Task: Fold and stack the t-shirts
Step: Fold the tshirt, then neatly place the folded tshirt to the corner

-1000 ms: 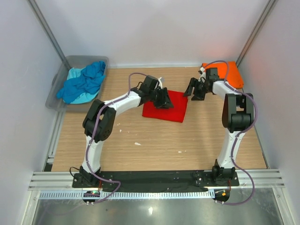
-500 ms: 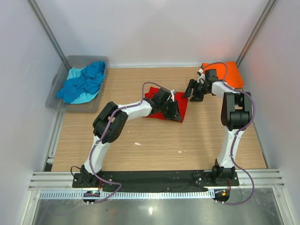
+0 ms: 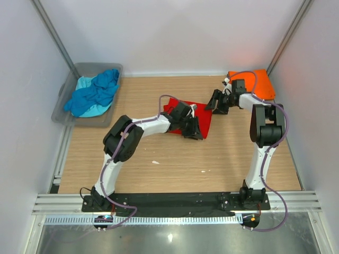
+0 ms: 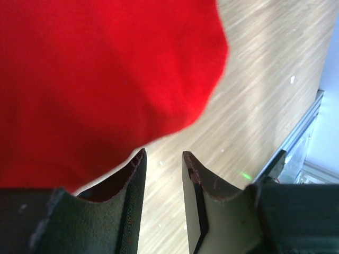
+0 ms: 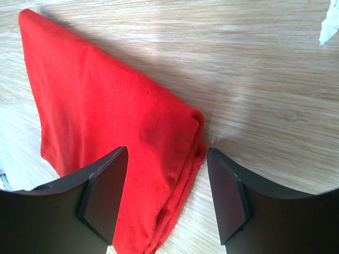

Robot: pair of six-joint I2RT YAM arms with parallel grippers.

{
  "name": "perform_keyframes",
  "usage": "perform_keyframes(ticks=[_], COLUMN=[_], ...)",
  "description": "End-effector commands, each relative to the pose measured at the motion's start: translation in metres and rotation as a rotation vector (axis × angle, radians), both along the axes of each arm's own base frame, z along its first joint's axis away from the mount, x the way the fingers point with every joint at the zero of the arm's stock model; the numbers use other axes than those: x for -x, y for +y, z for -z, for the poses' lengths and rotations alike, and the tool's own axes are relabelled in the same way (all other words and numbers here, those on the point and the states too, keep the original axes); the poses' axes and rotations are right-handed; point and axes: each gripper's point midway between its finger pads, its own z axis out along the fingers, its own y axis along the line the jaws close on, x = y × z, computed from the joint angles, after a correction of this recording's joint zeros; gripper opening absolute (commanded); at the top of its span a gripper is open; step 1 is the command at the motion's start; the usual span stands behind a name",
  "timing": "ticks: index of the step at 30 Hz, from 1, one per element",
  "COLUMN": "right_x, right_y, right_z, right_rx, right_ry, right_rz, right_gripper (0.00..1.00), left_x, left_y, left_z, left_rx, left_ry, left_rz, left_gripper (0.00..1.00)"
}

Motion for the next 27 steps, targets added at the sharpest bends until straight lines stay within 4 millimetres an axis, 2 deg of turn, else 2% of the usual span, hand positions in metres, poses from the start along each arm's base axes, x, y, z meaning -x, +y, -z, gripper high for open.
perform_keyframes(ticks=[1, 6, 8, 11, 14, 15, 18, 19, 22, 25, 27], right_x=[0.011, 0.011, 0.012, 0.013, 0.016, 0.019, 0.024, 0.026, 0.035, 0.04, 0.043], right_y=[0.0, 0.003, 0.005, 0.006, 0.007, 0.008, 0.011, 0.011, 0.006, -0.009, -0.009], right_z=[0.017, 0.02, 0.019, 0.02, 0.024, 0.026, 0.03, 0.032, 0.035, 0.043, 0.042], right_rx=[0.014, 0.004, 0.003, 0.009, 0.014, 0.011, 0.008, 0.013, 0.051, 0.132, 0.14], right_ry=[0.051, 0.057, 0.054, 0.057, 0.062, 0.072, 0.078, 0.083, 0.097, 0.12, 0.124], right_rz=[0.003, 0.004, 0.001, 0.004, 0.007, 0.008, 0.001, -0.002, -0.002, 0.042, 0.046], right_gripper=[0.68, 0.68, 0.69, 0.7, 0.7, 0.7, 0.68, 0.67, 0.66, 0.66, 0.65], left_x=[-0.004, 0.0, -0.001, -0.006, -0.022, -0.03, -0.041, -0.039, -0.037, -0.03, -0.027], left_y=[-0.003, 0.009, 0.019, 0.043, 0.076, 0.093, 0.123, 0.13, 0.146, 0.15, 0.151], left_z=[-0.078, -0.123, -0.142, -0.154, -0.153, -0.154, -0.155, -0.148, -0.145, -0.14, -0.138], left_rx=[0.094, 0.098, 0.118, 0.112, 0.083, 0.089, 0.086, 0.079, 0.075, 0.067, 0.069], left_ry=[-0.124, -0.187, -0.203, -0.221, -0.23, -0.219, -0.221, -0.205, -0.201, -0.193, -0.183], left_rz=[0.008, 0.032, 0.027, 0.017, -0.016, -0.044, -0.101, -0.108, -0.126, -0.126, -0.123], left_gripper=[0.35, 0.36, 0.37, 0.37, 0.37, 0.37, 0.37, 0.37, 0.37, 0.37, 0.37])
